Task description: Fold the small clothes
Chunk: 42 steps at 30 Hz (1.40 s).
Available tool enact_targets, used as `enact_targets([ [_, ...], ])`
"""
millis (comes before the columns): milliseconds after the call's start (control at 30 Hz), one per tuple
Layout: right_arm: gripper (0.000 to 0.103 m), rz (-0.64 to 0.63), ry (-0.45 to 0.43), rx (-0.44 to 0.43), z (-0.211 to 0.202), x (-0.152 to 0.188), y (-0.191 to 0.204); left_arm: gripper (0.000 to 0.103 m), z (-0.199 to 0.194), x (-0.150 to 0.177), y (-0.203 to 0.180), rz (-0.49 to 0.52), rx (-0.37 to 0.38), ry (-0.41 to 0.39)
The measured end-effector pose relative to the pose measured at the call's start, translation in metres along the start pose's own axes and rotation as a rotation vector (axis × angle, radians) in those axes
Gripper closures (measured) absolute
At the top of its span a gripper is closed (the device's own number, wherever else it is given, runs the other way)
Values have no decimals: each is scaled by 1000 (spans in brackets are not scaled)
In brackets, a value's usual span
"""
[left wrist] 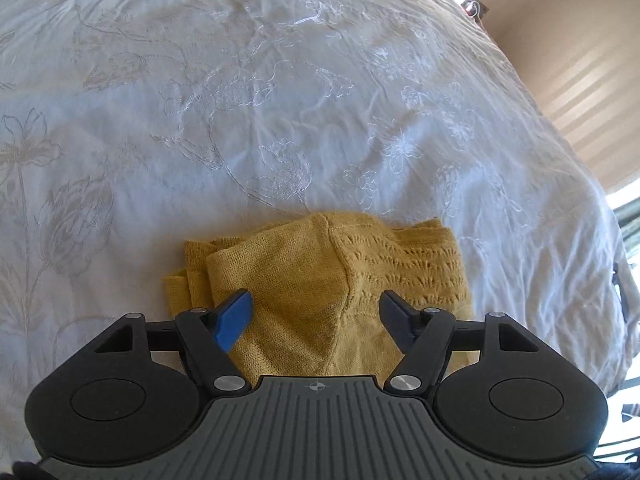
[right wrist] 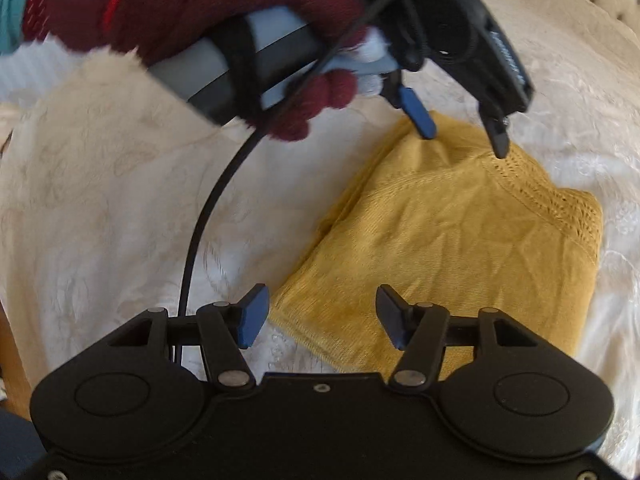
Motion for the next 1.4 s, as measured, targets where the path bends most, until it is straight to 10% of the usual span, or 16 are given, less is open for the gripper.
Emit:
enact_targets([
  [167, 64, -152, 49, 41, 11, 6, 12, 34, 7, -2, 6, -27, -64, 2],
  [300, 93, -106, 44, 45, 7, 3, 8, 100, 4, -5, 7, -26, -104, -30],
  [667, 87, -72, 60, -55, 7, 5, 6, 103, -23, 19, 71, -124, -291, -26],
  [767, 78, -29, 28, -72, -5, 2, -3, 99, -36, 13, 69, -112, -285, -76],
  [867, 34, 99, -21, -85, -20, -1, -22, 77, -41, -1, 47, -13, -249, -113],
  [933, 33, 198, -46, -83, -27, -2, -36, 47, -37, -9, 26, 55, -204, -120],
  [1200, 25, 450, -86, 59, -46, 6, -101, 37, 4, -7, -12, 199, -205, -81],
  [1400, 24, 521, -110, 111, -54, 10, -138, 21, 4, 13, 53, 28, -329, -46],
])
Point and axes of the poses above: each gripper's, at about its wrist camera, not at the fingertips, and z roughly the way its jaws point, y to its left, x to its underside, the point moved 9 cm from there along z, roughly the way its jaws point, and after that the axes turned 3 degrees about z, right-handed, at the moved point
